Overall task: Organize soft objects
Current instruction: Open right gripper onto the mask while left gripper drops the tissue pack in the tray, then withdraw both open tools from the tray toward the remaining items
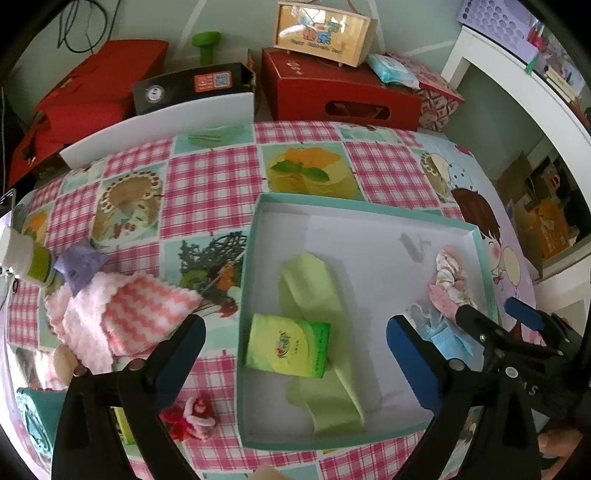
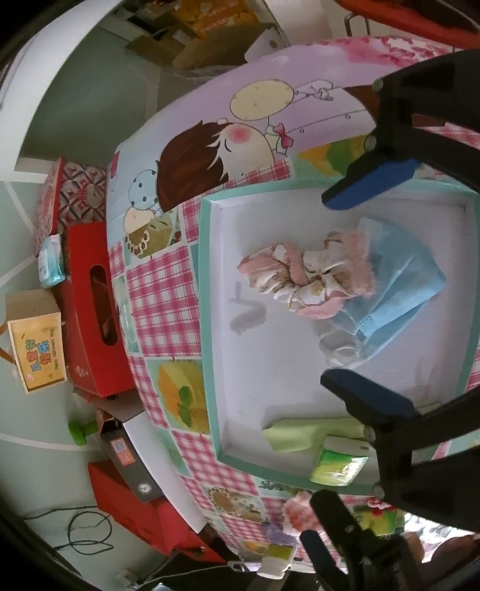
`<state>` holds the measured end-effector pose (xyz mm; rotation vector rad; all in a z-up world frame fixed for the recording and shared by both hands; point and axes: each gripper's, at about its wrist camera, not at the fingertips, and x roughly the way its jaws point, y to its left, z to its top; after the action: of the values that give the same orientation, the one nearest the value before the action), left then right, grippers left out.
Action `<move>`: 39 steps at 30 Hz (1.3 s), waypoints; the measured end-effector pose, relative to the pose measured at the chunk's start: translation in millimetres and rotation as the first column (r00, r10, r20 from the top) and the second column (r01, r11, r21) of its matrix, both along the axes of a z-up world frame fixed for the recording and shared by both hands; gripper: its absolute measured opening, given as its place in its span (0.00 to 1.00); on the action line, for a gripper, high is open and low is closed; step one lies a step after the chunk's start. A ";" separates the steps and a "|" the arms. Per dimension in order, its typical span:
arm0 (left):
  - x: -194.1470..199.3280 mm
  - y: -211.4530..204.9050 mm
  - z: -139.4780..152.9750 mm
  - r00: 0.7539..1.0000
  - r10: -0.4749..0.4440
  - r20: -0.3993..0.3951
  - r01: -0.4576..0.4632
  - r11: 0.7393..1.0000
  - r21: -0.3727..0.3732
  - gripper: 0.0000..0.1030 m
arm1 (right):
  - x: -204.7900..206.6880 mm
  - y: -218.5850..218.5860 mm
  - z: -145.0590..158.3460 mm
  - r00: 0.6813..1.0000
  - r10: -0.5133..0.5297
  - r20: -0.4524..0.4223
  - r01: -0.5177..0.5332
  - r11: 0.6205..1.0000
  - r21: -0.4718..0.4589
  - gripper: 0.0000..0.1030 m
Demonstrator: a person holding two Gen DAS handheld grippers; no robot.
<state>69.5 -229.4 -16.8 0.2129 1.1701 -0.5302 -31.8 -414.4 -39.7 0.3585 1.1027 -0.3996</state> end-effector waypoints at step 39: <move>-30.5 153.4 45.8 0.970 0.243 -0.021 -0.244 0.963 -0.114 0.96 | -21.4 119.3 55.4 0.994 0.108 0.018 -0.107 0.993 -0.045 1.00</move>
<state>39.1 -76.1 29.0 -0.0331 1.1496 -0.3801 -53.2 -295.0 15.7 0.2632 1.0866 -0.3236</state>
